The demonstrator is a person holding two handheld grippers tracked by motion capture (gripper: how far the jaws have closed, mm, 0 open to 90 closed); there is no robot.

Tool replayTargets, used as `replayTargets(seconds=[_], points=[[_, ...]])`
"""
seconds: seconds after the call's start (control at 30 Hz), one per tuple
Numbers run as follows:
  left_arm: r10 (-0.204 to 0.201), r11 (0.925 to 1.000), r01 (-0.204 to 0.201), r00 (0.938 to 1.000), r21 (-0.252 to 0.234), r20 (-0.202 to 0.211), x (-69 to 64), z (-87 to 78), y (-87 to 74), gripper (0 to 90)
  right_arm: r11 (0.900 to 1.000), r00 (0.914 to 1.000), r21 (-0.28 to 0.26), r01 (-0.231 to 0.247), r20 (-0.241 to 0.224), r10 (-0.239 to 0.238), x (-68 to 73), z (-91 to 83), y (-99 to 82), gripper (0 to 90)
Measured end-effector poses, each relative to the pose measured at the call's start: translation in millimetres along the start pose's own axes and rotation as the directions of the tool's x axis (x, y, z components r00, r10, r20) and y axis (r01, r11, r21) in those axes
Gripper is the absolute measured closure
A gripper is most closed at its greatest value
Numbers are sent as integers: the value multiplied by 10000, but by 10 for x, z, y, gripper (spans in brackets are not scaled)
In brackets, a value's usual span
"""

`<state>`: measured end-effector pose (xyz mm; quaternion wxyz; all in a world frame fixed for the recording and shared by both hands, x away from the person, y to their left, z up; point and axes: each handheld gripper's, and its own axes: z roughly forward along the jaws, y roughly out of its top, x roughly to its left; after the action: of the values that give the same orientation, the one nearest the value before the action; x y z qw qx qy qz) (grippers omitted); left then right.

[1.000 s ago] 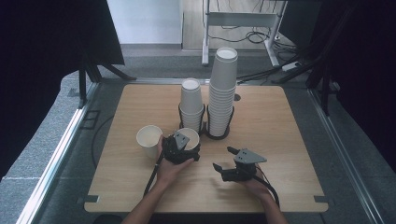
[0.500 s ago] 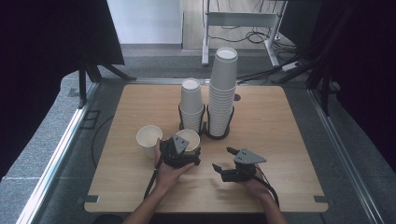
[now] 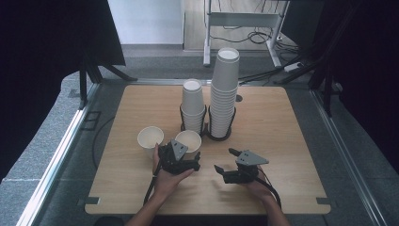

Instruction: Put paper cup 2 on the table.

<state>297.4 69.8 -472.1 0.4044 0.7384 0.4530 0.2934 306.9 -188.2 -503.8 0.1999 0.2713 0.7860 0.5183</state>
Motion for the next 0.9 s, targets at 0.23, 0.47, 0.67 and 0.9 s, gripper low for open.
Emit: replayTargets(seconds=[0.23, 0.47, 0.67, 0.9], points=[[-50, 10000, 50, 9999, 4, 104, -9, -96, -70, 8, 10000, 10000, -36, -28, 35, 28, -10, -6, 2, 136], [-135, 9999, 134, 9993, 50, 350, 4, -181, -160, 19, 10000, 10000, -50, -23, 70, 24, -9, -11, 6, 136], [-143, 9998, 130, 9965, 161, 827, 9, -253, -240, 23, 10000, 10000, -34, -4, 77, 4, -5, -39, 10, 136], [114, 9994, -172, 9837, 308, 1793, 21, -289, -348, 34, 9994, 9994, -243, -262, 237, 268, -59, -212, -38, 141]])
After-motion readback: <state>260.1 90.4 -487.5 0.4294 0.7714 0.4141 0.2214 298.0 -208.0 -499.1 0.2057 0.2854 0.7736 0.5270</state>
